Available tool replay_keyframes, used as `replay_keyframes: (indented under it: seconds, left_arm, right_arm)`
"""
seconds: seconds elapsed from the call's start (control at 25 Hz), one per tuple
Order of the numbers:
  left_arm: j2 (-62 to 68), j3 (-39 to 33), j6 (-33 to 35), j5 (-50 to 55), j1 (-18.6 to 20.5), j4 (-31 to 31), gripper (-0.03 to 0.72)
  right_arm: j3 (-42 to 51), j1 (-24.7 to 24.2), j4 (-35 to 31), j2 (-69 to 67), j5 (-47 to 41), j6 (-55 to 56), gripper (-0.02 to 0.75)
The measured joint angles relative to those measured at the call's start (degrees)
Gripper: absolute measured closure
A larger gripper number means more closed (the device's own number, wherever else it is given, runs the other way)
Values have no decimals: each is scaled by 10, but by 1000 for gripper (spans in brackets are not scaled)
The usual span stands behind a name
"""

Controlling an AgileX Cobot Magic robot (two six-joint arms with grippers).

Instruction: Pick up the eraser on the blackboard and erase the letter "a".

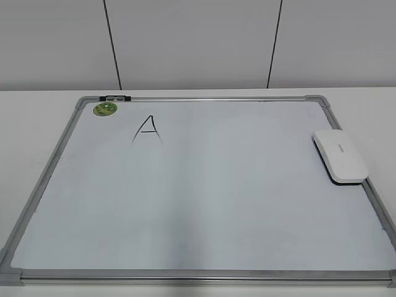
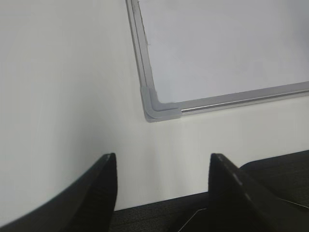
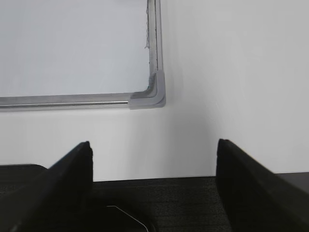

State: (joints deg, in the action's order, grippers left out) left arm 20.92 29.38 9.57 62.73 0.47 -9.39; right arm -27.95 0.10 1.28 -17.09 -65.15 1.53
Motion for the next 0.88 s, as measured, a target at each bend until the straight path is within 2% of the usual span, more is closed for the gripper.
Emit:
replay_keyframes:
  seconds: [0.36,0.76,0.88]
  left_arm:
    - [-33,0,0,0,0,0,248]
    - [-192,0,0,1,0,0,259]
    - [-204,-1,0,4,0,1,274]
  right_arm:
    - [0,0,0,11,0,0,151]
    - [0,0,0,136,0,0,150]
    - [0,0,0,173,0,0,151]
